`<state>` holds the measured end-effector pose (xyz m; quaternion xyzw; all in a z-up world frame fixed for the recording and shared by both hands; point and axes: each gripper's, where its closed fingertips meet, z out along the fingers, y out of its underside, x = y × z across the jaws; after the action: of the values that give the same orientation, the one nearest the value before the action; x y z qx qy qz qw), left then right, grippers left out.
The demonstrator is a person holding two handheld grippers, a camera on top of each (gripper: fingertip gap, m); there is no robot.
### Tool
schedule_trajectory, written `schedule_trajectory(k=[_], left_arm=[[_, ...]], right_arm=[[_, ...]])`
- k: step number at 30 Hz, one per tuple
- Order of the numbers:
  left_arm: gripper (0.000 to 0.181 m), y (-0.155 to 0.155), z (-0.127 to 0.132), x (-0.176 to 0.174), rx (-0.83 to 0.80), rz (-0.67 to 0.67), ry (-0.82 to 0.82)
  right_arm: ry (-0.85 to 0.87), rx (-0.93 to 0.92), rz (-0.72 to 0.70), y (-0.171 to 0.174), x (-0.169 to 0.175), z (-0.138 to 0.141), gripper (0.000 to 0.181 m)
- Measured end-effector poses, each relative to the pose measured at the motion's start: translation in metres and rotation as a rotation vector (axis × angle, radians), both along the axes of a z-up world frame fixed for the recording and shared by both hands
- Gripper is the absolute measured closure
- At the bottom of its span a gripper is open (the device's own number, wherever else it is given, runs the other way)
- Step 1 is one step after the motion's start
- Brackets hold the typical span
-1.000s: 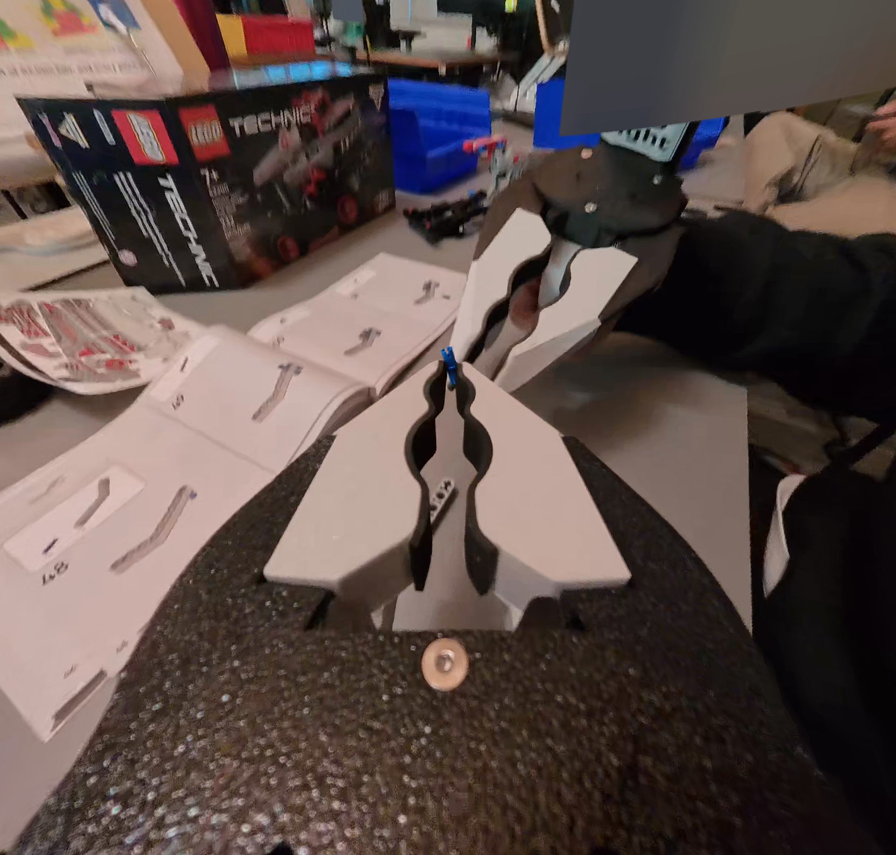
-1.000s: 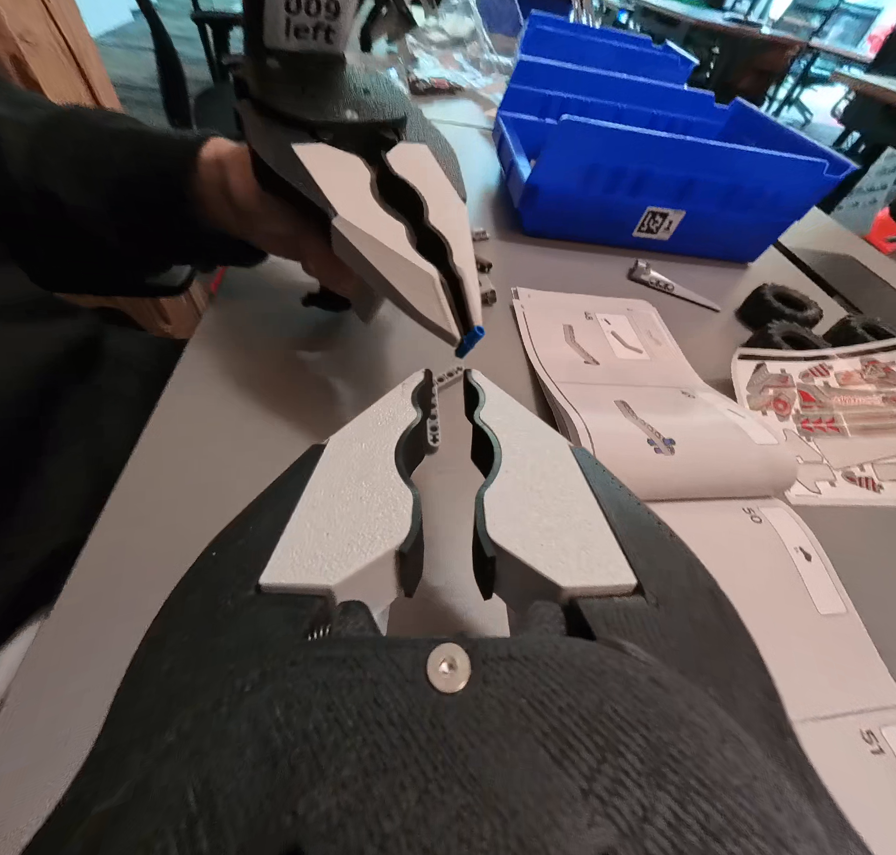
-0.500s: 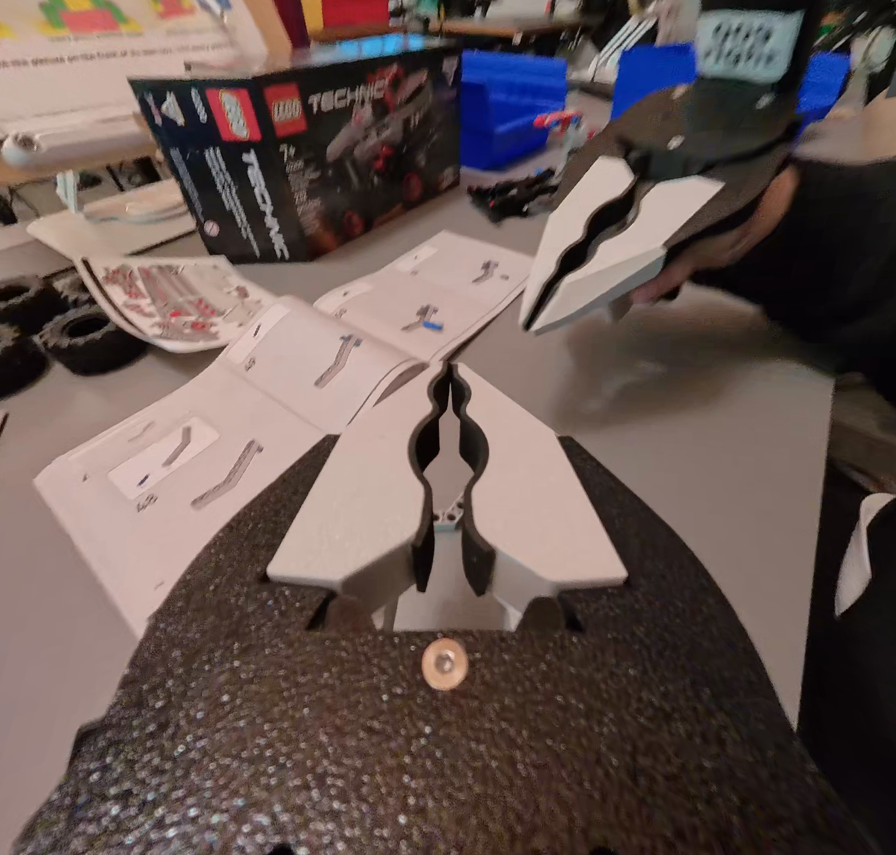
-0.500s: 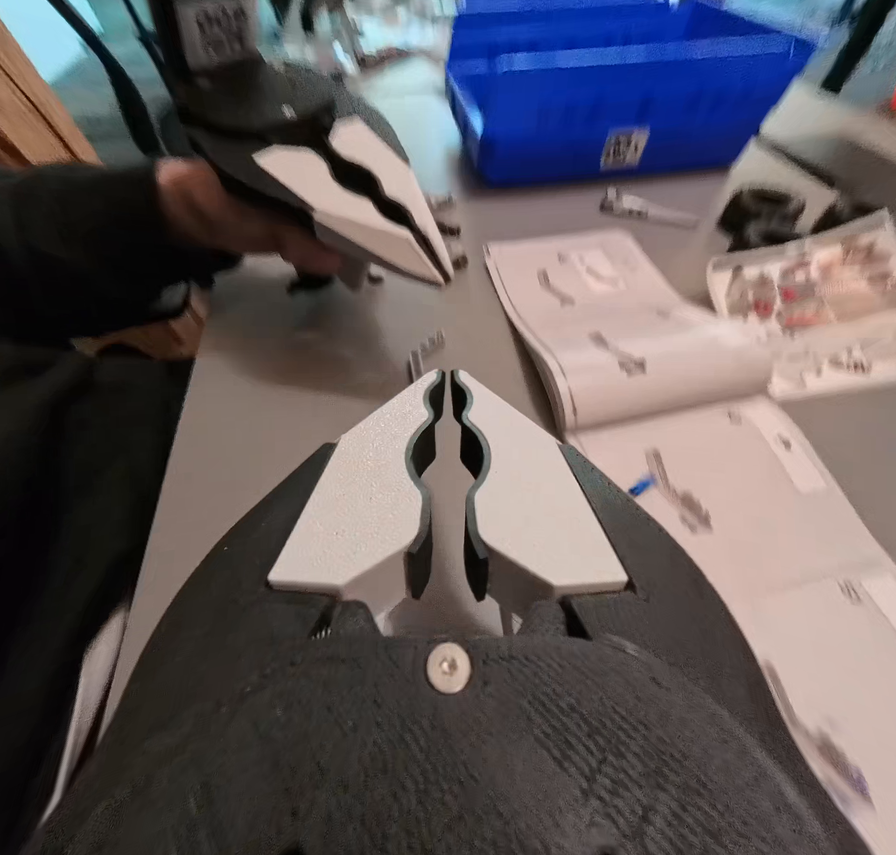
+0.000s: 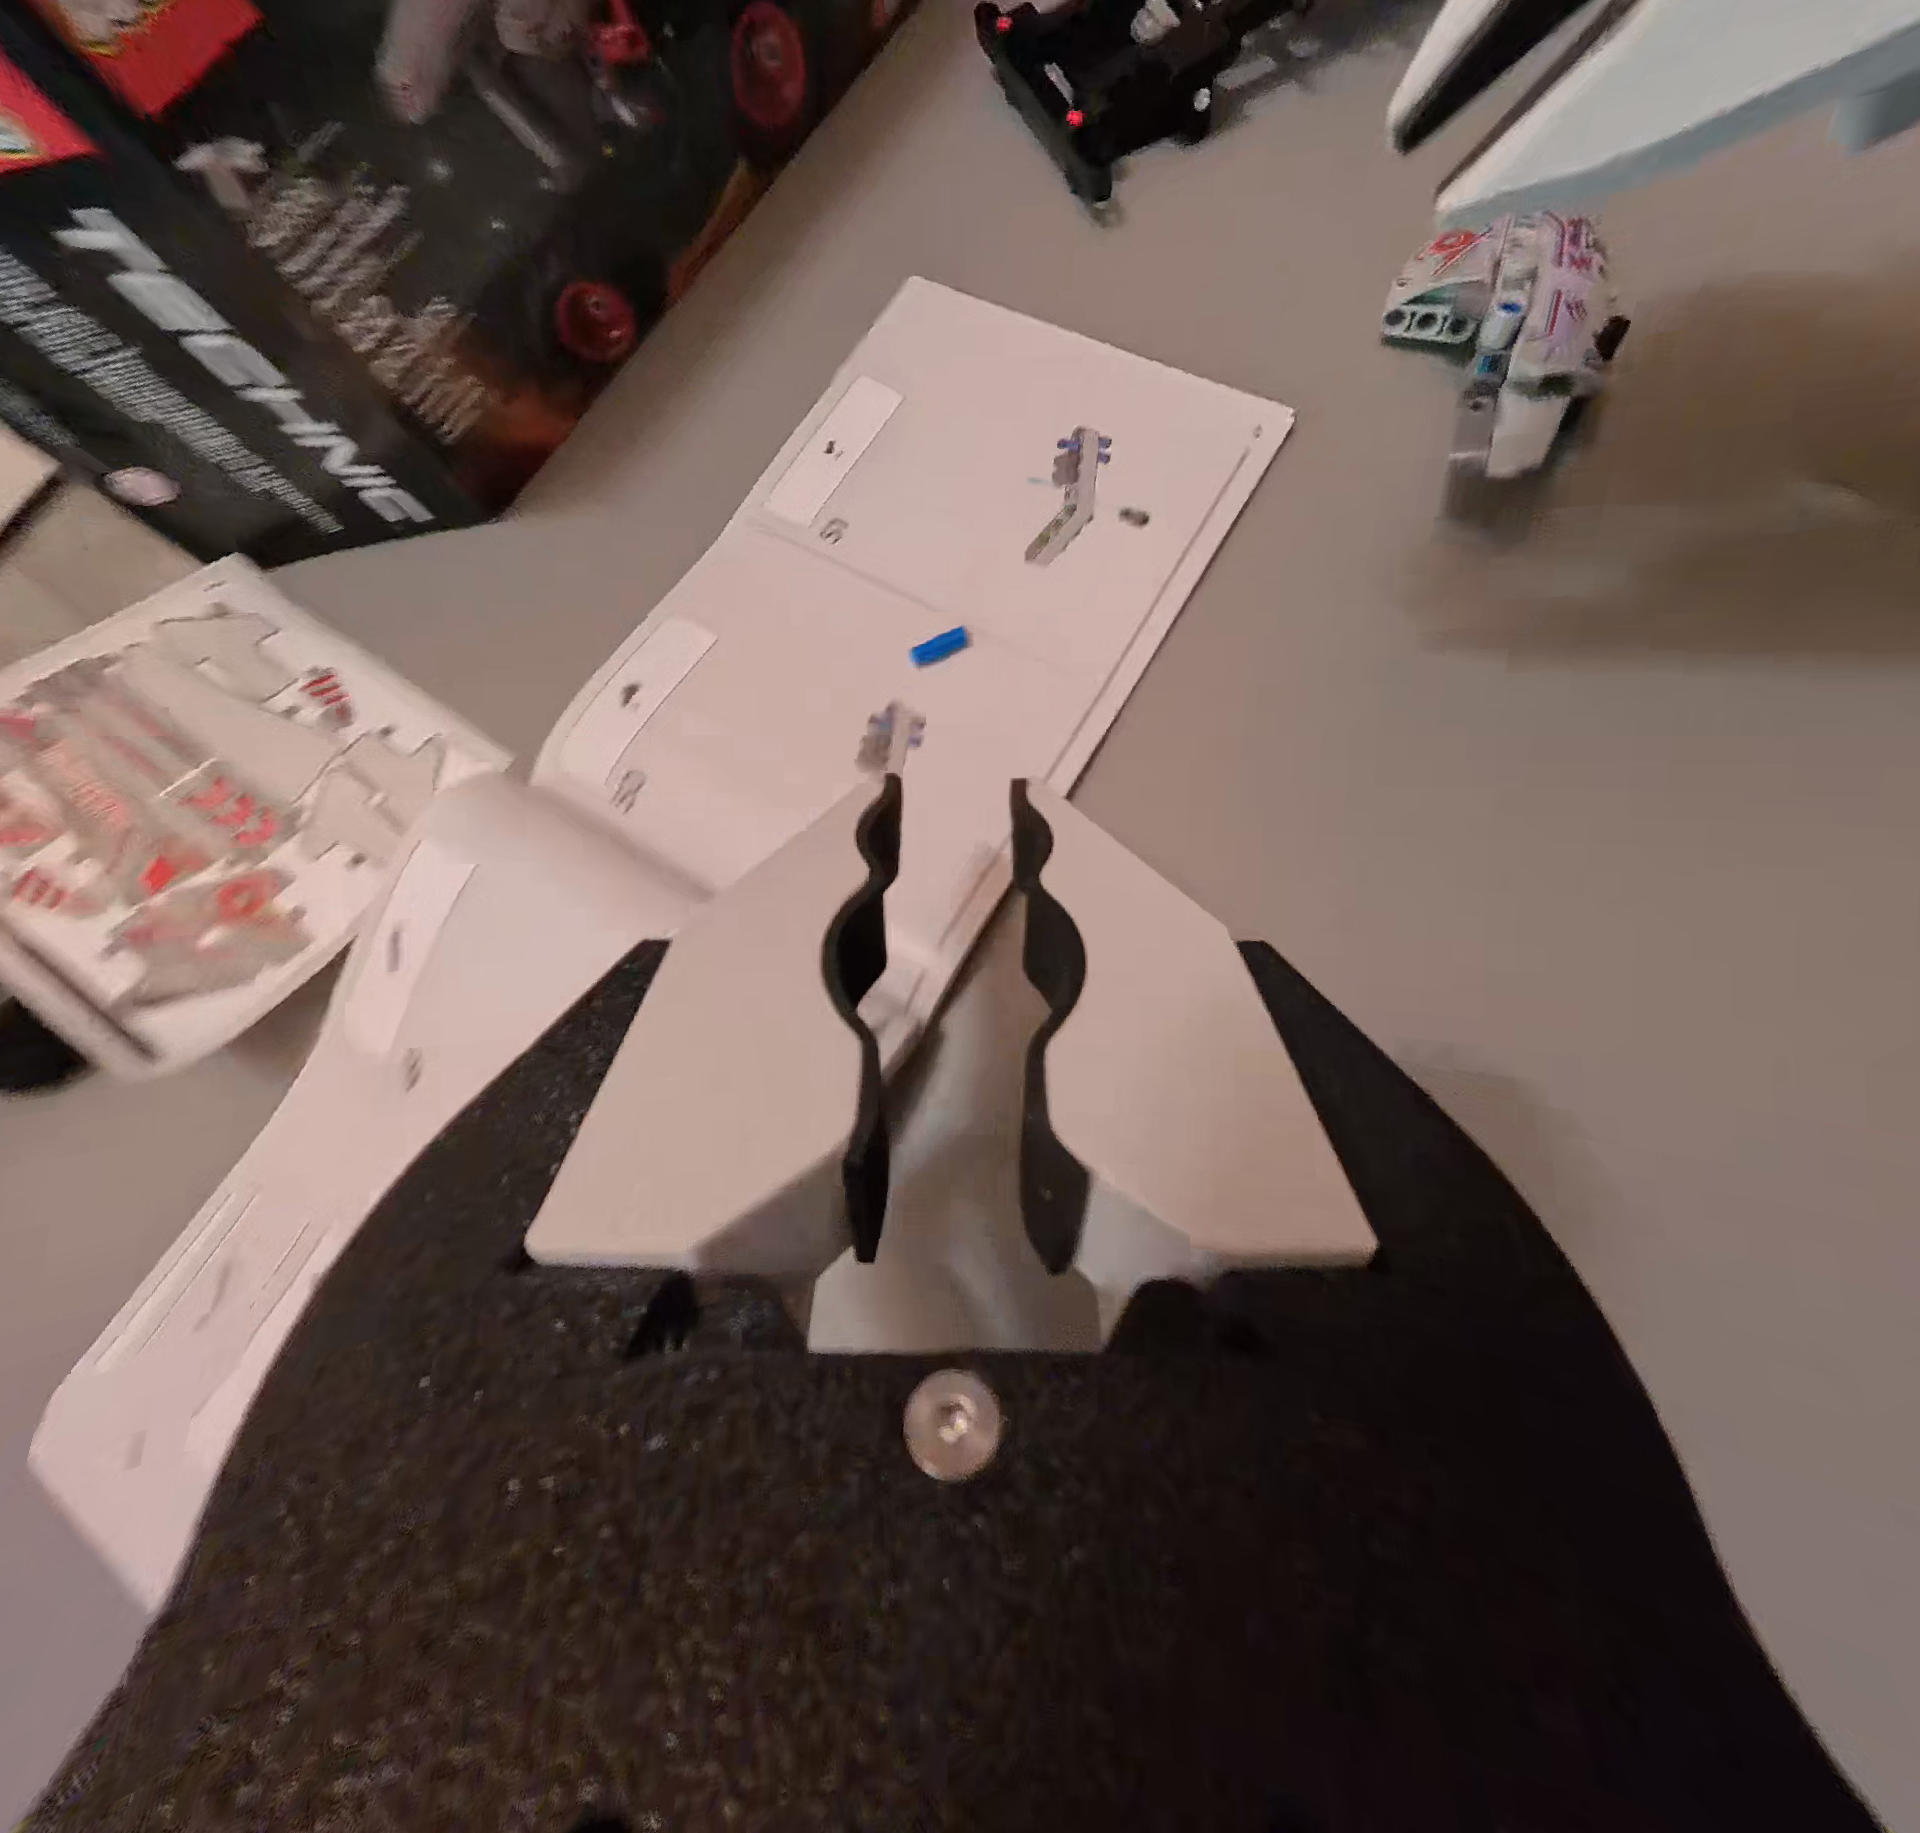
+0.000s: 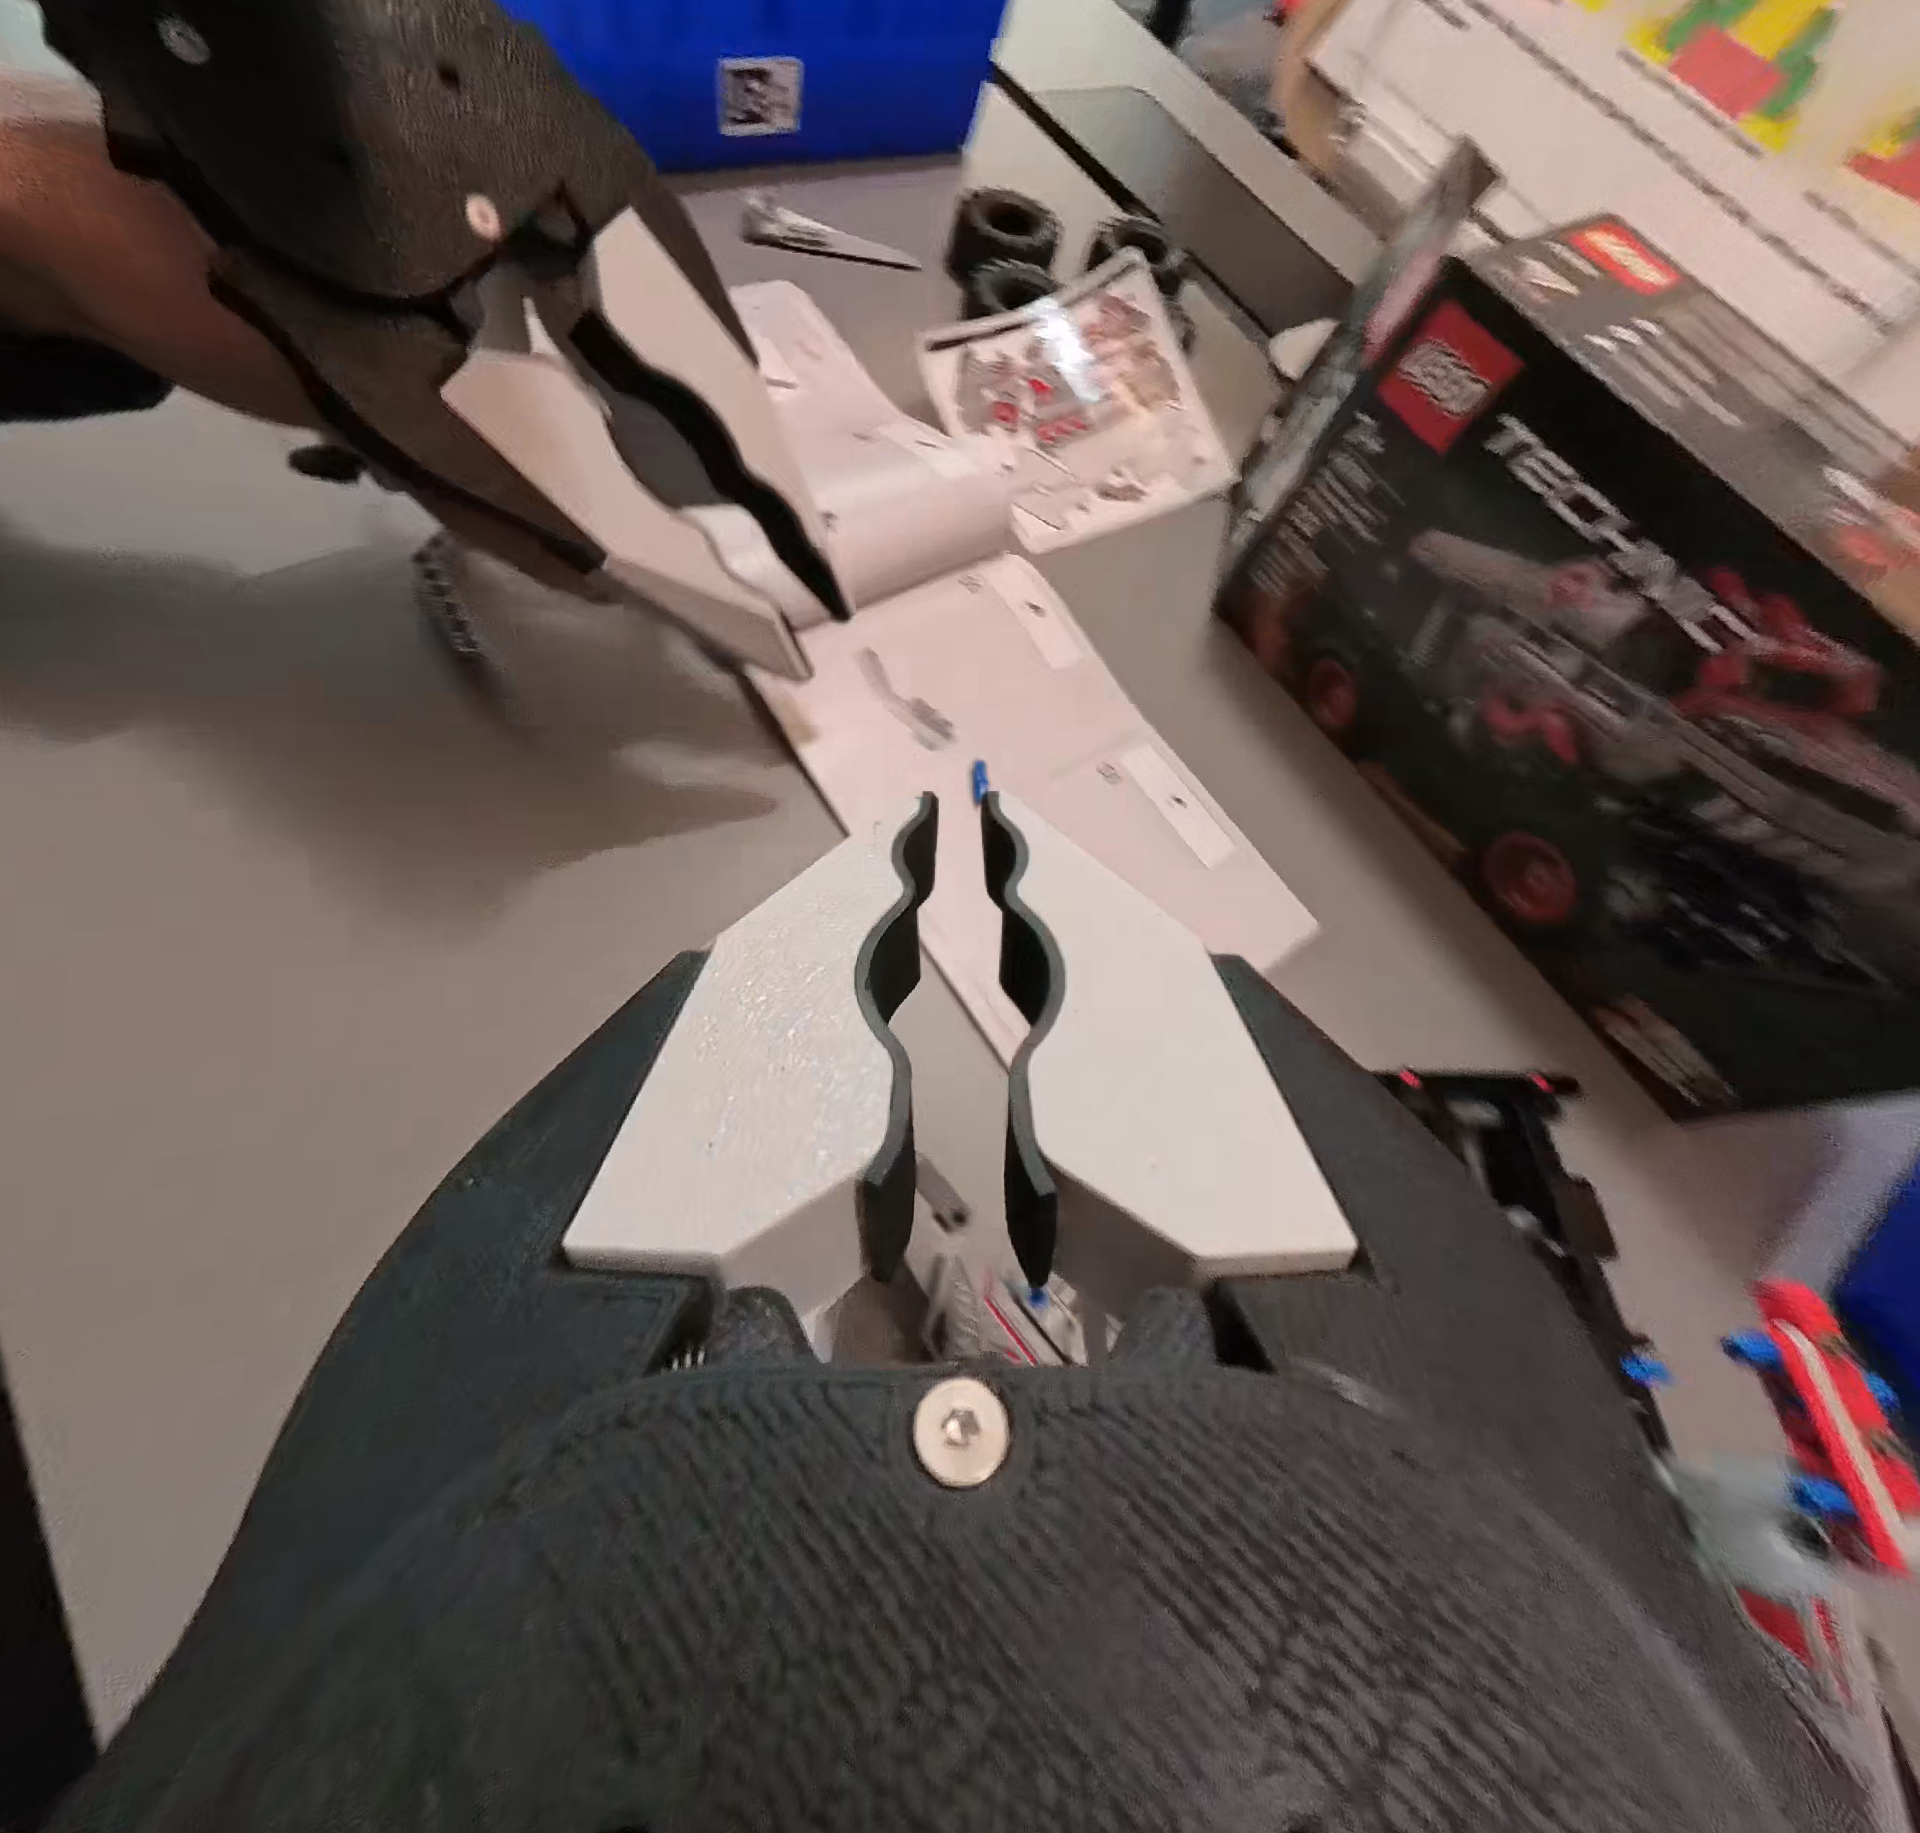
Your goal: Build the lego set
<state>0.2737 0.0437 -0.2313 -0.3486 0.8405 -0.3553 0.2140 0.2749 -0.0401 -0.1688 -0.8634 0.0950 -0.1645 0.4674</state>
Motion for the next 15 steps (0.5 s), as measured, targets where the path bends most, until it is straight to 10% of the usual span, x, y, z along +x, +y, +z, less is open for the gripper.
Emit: schedule_trajectory(k=[1, 15], left_arm=[[0.161, -0.011, -0.005, 0.007, 0.025, -0.02, 0.02], [0.174, 0.012, -0.049, 0.1, 0.248, 0.051, 0.293]], right_arm=[[-0.004, 0.007, -0.035, -0.008, 0.006, 0.003, 0.174], [0.052, 0.05, -0.033, -0.037, 0.025, -0.011, 0.17]])
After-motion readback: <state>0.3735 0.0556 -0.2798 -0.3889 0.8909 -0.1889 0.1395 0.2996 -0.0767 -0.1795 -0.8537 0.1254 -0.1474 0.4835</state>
